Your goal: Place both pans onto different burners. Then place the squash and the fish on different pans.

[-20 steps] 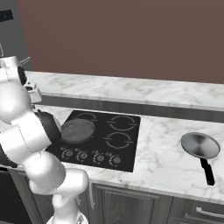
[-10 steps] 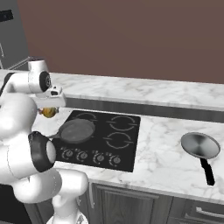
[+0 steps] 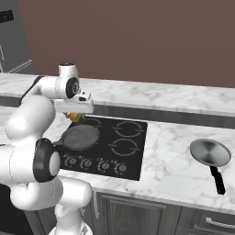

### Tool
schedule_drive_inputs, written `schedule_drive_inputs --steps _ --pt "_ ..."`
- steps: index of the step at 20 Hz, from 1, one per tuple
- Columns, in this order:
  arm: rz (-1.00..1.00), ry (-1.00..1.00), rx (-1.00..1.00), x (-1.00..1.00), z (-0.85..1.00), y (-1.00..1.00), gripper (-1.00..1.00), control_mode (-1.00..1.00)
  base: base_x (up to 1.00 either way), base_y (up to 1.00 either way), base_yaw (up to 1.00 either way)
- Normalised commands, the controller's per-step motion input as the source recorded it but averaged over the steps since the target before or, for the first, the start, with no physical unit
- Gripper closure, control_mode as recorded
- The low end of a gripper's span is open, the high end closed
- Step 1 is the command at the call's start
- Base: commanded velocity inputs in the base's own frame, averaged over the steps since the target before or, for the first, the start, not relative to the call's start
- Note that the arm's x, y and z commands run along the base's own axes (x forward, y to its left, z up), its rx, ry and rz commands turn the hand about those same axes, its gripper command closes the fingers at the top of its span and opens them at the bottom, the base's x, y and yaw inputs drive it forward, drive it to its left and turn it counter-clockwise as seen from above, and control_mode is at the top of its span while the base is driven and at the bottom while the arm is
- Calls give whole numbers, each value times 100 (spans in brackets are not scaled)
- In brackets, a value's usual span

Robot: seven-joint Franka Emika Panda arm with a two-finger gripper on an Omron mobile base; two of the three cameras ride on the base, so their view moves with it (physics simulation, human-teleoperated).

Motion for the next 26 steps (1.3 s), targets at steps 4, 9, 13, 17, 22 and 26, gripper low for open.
schedule_drive_inputs --steps 4,9,13,17,22,26 --pt "-10 0 0 65 -20 -46 100 -100 0 0 0" --pt "-6 0 0 58 -33 -17 100 -100 0 0 0" --pt "-1 0 0 44 -37 0 100 -100 0 0 0" --pt "0 0 0 30 -42 0 100 -100 0 0 0" --pt "0 0 0 16 -52 0 100 -100 0 0 0" --pt "0 0 0 2 -42 3 100 -100 0 0 0"
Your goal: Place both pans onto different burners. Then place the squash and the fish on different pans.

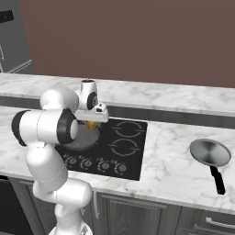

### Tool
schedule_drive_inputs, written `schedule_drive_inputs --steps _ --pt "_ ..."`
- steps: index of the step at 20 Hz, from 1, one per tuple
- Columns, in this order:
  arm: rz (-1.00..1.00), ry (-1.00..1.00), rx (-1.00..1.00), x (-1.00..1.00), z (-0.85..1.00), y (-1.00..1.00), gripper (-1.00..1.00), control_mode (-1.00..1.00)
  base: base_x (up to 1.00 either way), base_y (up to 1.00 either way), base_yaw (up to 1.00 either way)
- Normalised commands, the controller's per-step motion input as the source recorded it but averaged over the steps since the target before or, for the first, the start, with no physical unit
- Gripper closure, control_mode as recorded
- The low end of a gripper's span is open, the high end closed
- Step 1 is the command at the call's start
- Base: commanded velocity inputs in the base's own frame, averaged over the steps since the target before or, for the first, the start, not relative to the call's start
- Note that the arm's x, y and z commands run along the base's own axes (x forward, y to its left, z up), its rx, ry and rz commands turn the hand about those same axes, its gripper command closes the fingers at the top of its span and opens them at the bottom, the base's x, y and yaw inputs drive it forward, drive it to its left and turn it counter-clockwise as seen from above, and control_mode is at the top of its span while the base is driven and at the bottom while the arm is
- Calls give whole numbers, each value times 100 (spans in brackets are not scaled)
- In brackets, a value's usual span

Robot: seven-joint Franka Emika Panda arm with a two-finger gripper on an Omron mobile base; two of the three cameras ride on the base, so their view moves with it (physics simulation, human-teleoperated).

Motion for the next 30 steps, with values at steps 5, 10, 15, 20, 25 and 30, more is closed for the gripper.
schedule_drive_inputs --steps 5,10,15,20,25,30 --pt "0 0 0 0 -29 20 100 -100 0 0 0" --pt "0 0 0 0 -22 22 100 -100 0 0 0" --pt "0 0 0 -1 -20 23 100 -100 0 0 0" --pt "0 0 0 0 -13 24 100 -100 0 0 0" --pt "0 0 0 -2 -14 14 100 -100 0 0 0" --pt "0 0 0 -5 -20 6 100 -100 0 0 0"
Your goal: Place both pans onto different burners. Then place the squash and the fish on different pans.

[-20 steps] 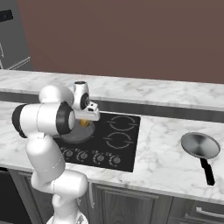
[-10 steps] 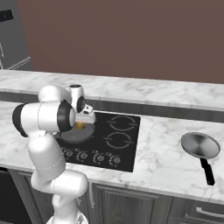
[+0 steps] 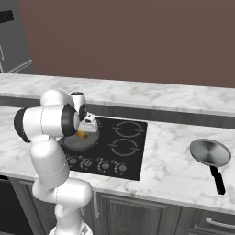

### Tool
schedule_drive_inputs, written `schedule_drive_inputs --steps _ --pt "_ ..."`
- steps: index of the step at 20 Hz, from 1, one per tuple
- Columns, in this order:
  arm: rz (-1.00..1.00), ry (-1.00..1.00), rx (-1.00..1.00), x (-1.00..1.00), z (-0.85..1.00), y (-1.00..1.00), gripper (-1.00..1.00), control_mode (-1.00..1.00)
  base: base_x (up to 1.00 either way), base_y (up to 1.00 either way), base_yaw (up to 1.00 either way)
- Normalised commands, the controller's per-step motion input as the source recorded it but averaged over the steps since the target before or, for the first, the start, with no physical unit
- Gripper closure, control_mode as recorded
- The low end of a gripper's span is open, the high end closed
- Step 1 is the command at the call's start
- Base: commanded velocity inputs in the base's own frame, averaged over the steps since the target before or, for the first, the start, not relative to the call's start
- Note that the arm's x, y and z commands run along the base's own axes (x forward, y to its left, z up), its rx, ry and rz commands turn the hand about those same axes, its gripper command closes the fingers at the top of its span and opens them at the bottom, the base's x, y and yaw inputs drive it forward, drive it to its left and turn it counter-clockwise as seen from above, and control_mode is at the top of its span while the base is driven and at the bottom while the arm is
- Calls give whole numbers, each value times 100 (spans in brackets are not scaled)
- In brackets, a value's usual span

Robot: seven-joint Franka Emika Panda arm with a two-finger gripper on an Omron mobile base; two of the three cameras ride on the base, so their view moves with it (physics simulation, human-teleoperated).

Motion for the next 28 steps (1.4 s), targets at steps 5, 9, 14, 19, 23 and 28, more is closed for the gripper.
schedule_drive_inputs --steps 5,9,14,19,23,28 --pt "0 0 0 -3 -32 1 100 -100 0 0 0" --pt "0 0 0 0 -27 0 100 -100 0 0 0" --pt "0 0 0 0 -20 0 -100 -100 0 0 0" --pt "0 0 0 0 0 0 -100 -100 0 0 0" --pt "0 0 0 0 0 0 -100 -100 0 0 0" --pt "1 -2 0 -4 17 -4 -100 -100 0 0 0"
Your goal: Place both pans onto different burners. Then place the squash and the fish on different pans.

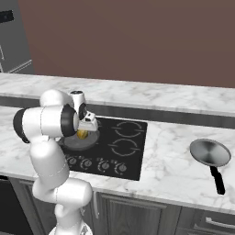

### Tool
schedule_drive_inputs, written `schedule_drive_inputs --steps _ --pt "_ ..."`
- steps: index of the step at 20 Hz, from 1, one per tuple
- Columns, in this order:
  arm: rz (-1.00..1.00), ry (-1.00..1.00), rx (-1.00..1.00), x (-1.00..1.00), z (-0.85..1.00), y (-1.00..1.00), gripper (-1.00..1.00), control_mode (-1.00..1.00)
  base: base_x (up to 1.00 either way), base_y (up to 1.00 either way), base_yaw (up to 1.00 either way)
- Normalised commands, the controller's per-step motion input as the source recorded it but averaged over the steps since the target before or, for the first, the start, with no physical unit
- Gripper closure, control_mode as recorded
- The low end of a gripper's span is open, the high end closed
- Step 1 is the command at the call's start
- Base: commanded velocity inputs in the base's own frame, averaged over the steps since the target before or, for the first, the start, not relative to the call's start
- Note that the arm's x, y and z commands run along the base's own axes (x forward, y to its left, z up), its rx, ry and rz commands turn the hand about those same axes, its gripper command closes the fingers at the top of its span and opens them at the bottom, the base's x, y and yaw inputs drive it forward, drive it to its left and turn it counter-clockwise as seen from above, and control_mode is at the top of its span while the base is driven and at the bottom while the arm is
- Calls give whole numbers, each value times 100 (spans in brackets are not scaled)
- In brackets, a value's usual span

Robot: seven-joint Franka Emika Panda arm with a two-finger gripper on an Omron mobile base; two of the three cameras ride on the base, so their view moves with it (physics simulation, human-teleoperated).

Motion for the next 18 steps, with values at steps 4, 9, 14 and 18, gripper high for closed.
schedule_drive_inputs --steps 4,9,14,18 --pt "0 -4 0 -16 46 -11 -100 -100 0 0 0" --pt "0 -1 0 -24 64 -34 -100 -100 0 0 0" --pt "1 0 0 -22 36 -68 -100 -100 0 0 0" --pt "6 0 0 -18 16 -87 -100 -100 0 0 0"
